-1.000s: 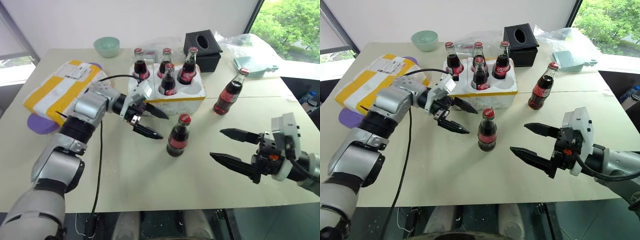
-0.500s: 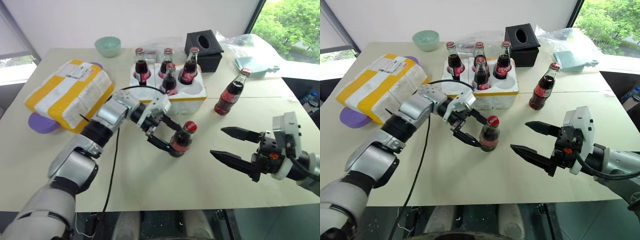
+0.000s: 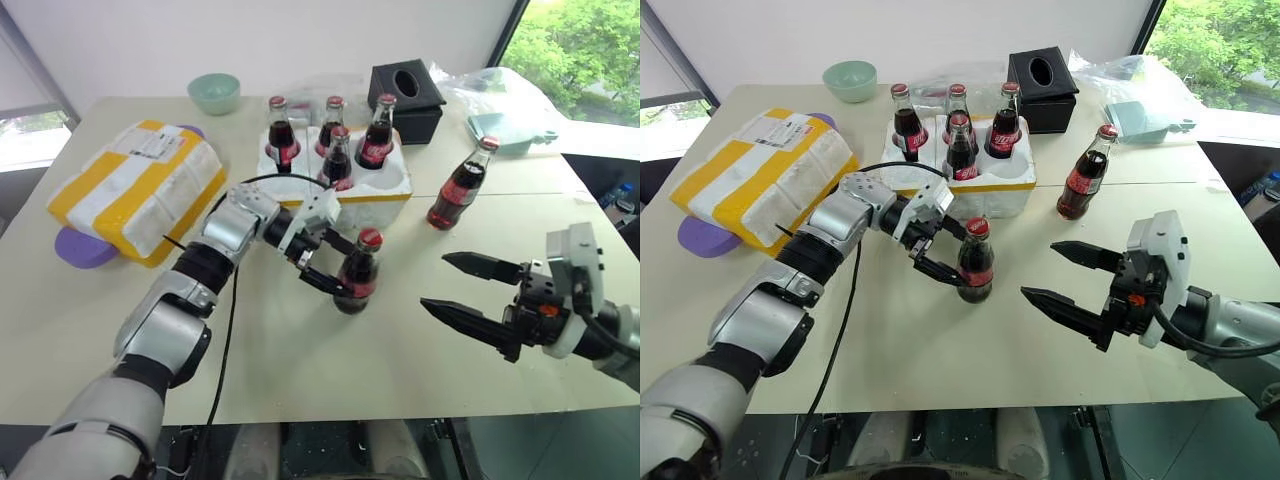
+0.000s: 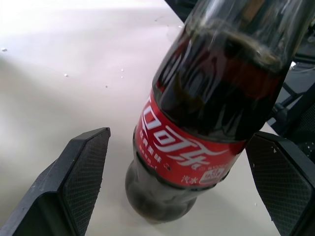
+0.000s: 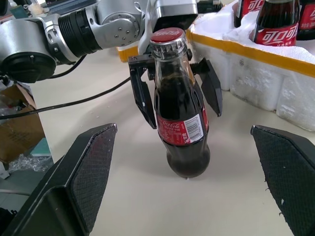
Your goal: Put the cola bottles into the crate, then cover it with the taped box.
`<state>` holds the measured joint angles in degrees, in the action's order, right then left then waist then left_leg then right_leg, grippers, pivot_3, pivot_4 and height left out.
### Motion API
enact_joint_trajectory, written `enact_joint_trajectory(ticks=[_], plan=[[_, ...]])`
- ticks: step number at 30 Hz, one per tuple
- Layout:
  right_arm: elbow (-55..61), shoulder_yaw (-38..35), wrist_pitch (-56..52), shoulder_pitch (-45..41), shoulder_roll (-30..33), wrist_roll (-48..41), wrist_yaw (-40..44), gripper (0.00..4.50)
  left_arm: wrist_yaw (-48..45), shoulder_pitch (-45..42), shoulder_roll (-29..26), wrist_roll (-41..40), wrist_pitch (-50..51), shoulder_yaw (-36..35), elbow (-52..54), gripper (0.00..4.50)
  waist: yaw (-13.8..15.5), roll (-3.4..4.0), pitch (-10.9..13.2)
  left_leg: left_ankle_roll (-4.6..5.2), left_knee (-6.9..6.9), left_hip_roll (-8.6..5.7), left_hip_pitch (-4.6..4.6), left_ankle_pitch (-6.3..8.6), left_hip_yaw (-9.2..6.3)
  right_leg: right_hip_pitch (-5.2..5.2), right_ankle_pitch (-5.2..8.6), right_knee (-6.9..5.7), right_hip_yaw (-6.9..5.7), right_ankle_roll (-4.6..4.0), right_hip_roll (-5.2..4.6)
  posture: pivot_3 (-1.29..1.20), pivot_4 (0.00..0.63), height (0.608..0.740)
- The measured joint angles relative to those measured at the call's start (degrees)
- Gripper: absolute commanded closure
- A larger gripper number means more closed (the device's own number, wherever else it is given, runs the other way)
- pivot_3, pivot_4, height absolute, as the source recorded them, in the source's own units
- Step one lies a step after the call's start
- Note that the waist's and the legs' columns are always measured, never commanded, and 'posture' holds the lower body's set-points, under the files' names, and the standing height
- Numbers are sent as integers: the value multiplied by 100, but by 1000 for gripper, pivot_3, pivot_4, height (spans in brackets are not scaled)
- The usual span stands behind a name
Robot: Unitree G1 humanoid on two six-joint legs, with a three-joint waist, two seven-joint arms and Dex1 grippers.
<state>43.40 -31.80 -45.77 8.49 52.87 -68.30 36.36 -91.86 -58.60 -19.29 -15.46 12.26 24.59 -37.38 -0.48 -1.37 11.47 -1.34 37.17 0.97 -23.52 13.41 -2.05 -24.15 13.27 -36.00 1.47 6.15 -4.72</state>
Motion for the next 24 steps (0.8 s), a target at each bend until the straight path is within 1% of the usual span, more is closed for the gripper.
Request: enact_joint_trajectory(ticks=[1,2,4,5,6,10,15,18,22,24], plan=[[-15,0,1,-21,0,1,-1,0,-3,7,45,23,2,-25,-28,69,0,0,0,0,0,0,0,0,0,0,0,0,0,0,0,0,150,739],[-34,1,1,-38,0,2,-4,0,-9,10,78,35,12,-59,-37,307,0,0,0,0,0,0,0,0,0,0,0,0,0,0,0,0,150,739],[-43,4,1,-54,0,4,-9,0,-35,11,88,17,71,-76,-32,879,0,0,0,0,0,0,0,0,0,0,0,0,0,0,0,0,150,739],[-44,11,1,-55,0,6,-15,0,-43,16,85,-23,130,-77,-18,1370,-2,0,0,0,0,0,0,0,0,0,0,0,0,0,0,0,150,739],[-44,20,1,-56,0,6,-18,0,-22,16,84,-28,141,-90,-10,1715,-4,0,0,0,0,0,0,0,-1,0,0,0,0,0,0,0,150,739],[-44,55,1,-56,-5,7,-50,0,-19,17,84,-14,254,-133,11,1746,-12,0,0,1,-1,0,1,0,-1,-1,0,-1,0,0,0,0,150,739],[-48,115,12,-59,-13,27,-81,0,32,1,41,-37,751,-405,30,1746,-14,-1,1,1,-2,0,0,0,-1,-3,0,-1,0,1,1,0,150,739],[-99,197,38,-101,-17,66,-118,0,246,-173,-95,-147,1148,-814,-16,1746,-16,-3,3,1,-1,0,-3,0,-1,-7,-1,-3,0,2,1,0,150,739],[-114,273,71,-199,-40,119,-122,0,622,-702,-337,-289,1549,-1442,-150,1746,-12,-4,4,1,-2,0,-6,0,-1,-9,-2,-1,-1,6,1,0,150,739],[-163,371,102,-215,-70,195,-121,0,721,-972,-584,-437,1826,-1770,-195,1746,-33,-4,4,3,-4,0,-5,2,-1,-11,-6,-2,-1,16,1,0,150,739]])
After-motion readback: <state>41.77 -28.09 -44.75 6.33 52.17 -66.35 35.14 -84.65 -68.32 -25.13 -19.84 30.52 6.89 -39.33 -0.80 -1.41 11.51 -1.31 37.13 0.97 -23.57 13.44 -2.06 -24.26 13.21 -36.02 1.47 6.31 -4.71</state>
